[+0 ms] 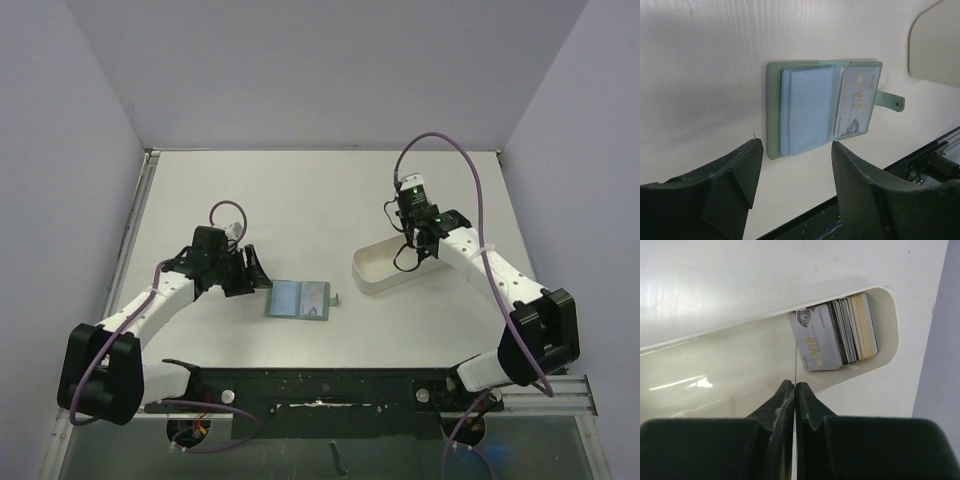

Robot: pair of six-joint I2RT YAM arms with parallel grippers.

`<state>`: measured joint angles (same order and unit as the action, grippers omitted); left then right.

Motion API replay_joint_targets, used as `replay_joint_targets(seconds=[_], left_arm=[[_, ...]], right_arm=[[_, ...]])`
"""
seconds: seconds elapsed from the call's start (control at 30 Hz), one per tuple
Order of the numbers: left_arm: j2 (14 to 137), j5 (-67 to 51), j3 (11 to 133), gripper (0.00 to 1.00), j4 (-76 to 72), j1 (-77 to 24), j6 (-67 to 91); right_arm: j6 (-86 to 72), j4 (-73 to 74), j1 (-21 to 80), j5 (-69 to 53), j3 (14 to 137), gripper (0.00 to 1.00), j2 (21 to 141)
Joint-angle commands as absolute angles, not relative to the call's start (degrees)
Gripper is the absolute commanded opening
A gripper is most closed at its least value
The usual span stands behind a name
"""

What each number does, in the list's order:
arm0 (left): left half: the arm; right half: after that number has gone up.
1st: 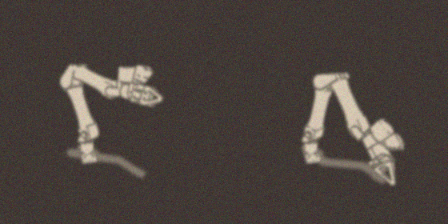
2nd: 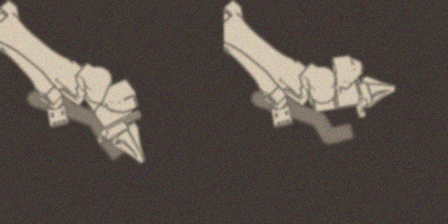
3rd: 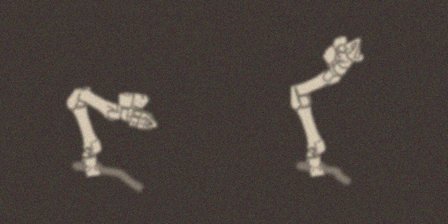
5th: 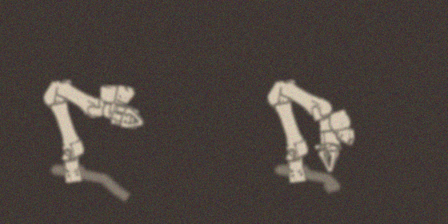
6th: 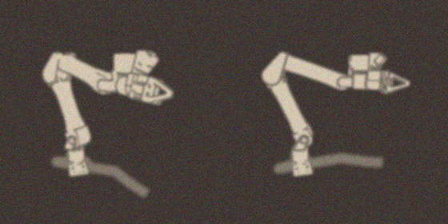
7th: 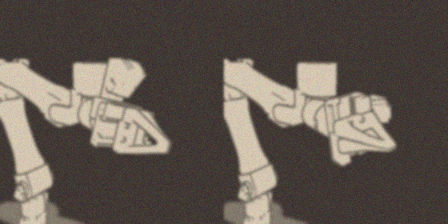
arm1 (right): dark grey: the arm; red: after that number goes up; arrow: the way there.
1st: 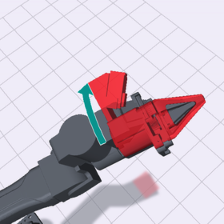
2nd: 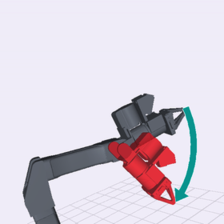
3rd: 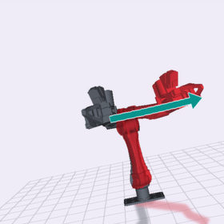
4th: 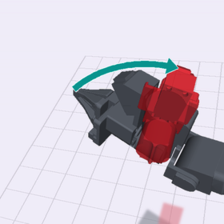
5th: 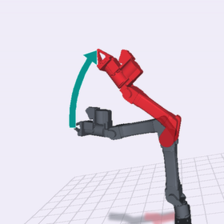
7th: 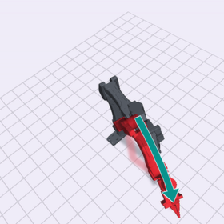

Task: Put the credit cards into the card holder
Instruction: Pick up the credit card from the storage box.

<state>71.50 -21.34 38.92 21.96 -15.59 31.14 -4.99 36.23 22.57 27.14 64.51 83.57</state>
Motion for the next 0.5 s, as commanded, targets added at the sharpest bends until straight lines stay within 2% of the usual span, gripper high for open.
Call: replay_joint_targets(seconds=[0.0, 0.17, 0.47], left_arm=[[72.16, -23.59, 37.94, 0.55, 17.20, -15.29, 35.01], [73.18, -29.48, 32.74, 0.51, 8.88, -15.34, 39.88], [74.27, -26.26, 30.17, 0.44, 6.25, -17.03, 42.04]], right_arm=[[-9.61, 37.34, 26.28, 25.80, 67.88, 0.00, 78.14], [-13.70, 35.69, 31.90, 24.73, 68.20, 0.00, 74.90], [-26.16, 24.10, 39.97, 18.43, 63.92, 0.00, 72.04]])
